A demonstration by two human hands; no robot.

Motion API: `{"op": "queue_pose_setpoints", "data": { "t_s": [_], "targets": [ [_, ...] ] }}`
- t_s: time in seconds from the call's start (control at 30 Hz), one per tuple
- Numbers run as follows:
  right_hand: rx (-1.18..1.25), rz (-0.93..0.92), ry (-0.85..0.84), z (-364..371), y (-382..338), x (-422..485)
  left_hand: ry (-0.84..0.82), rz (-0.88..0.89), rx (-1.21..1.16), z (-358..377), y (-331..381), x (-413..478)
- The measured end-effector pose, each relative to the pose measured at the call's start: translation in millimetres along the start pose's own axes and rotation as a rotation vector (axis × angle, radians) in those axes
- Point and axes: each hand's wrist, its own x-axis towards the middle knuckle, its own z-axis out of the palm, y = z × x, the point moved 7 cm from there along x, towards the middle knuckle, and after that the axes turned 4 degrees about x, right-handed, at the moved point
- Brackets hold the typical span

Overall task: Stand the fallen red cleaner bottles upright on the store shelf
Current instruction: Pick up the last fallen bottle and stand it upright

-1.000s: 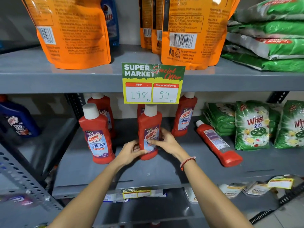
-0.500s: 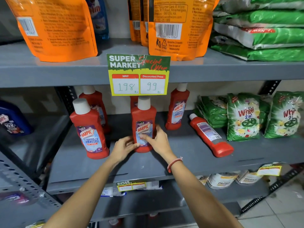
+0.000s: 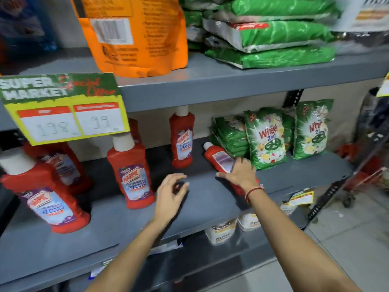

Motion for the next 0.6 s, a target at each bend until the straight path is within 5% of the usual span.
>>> {"op": "queue_pose_setpoints", "data": {
  "t_s": [0.1, 0.23, 0.47, 0.6],
  "targets": [
    [-0.044, 0.049, -0.073, 15, 13, 3, -0.076, -0.106, -0.064, 42, 9, 28],
    [-0.088, 0.037, 0.030, 18, 16, 1, -0.141, -0.269, -0.104, 80, 16, 50],
    [0.149, 0.150, 0.135, 13, 23, -39, -0.184, -0.531, -0.167, 102, 18, 54],
    [0.302, 0.104, 0.189, 11, 15, -58, -0.391, -0.669, -0.437, 108, 27, 48]
  ]
}}
